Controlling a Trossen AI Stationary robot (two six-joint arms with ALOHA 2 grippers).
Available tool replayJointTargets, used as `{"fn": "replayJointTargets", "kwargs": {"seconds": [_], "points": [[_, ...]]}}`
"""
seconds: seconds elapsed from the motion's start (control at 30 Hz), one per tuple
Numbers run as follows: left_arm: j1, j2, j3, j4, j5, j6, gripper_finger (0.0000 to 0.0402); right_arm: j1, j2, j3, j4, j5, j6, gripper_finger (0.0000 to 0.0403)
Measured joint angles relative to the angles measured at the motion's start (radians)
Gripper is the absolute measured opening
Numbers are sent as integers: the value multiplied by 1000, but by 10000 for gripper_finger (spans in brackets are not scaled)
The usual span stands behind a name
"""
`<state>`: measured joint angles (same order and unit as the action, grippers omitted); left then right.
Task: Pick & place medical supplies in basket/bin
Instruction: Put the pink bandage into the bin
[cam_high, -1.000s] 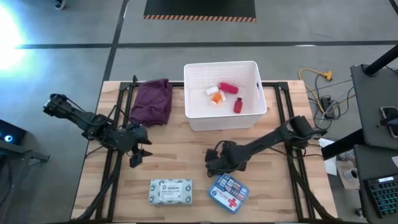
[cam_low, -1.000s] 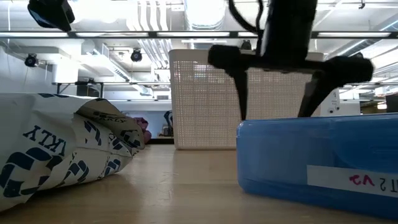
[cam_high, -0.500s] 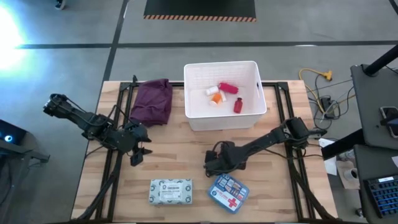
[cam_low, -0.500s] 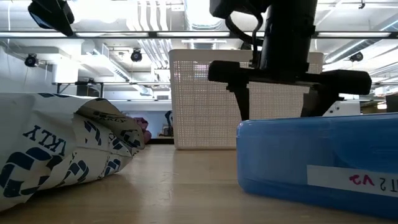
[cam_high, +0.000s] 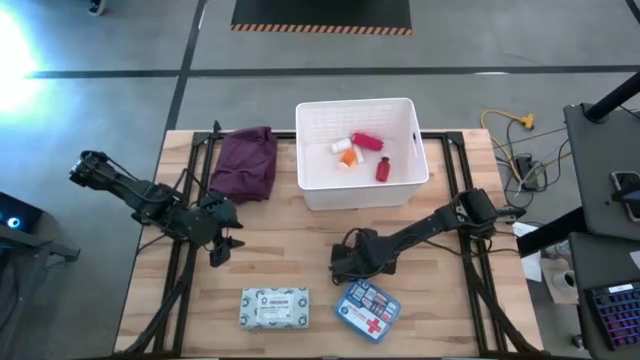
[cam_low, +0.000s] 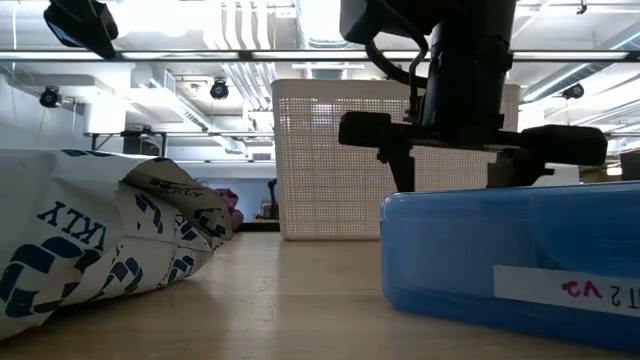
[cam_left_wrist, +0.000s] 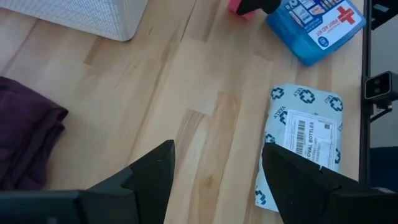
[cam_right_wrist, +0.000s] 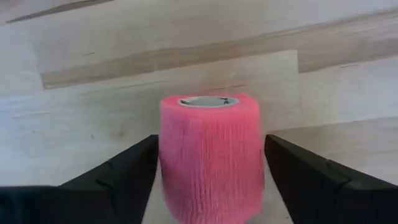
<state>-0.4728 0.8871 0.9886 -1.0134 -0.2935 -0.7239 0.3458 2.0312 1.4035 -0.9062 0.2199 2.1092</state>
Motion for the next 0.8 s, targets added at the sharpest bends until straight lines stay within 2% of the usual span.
{"fn": "replayJointTargets", "kwargs": {"seconds": [0.27, 0.4, 0.47, 0.53, 0.67, 0.73, 0.8], "points": [[0, 0, -9, 0, -2, 4, 221, 0, -14, -6, -8, 8, -107, 171], [0, 0, -9, 0, -44, 4, 221, 6, -103, 29, -37, 111, -143, 141], [0, 0, -10, 0, -62, 4, 221, 26, -178, 59, -44, 262, -192, 137], [0, 0, -10, 0, -79, 4, 221, 51, -256, 102, -37, 479, -308, 138], [0, 0, -10, 0, -118, 8, 221, 79, -406, 207, -18, 876, -677, 148], [0, 0, -10, 0, -150, 12, 221, 55, -465, 239, -20, 991, -859, 155], [2, 0, -10, 0, -161, 29, 221, -8, -514, 257, -33, 996, -969, 170]]}}
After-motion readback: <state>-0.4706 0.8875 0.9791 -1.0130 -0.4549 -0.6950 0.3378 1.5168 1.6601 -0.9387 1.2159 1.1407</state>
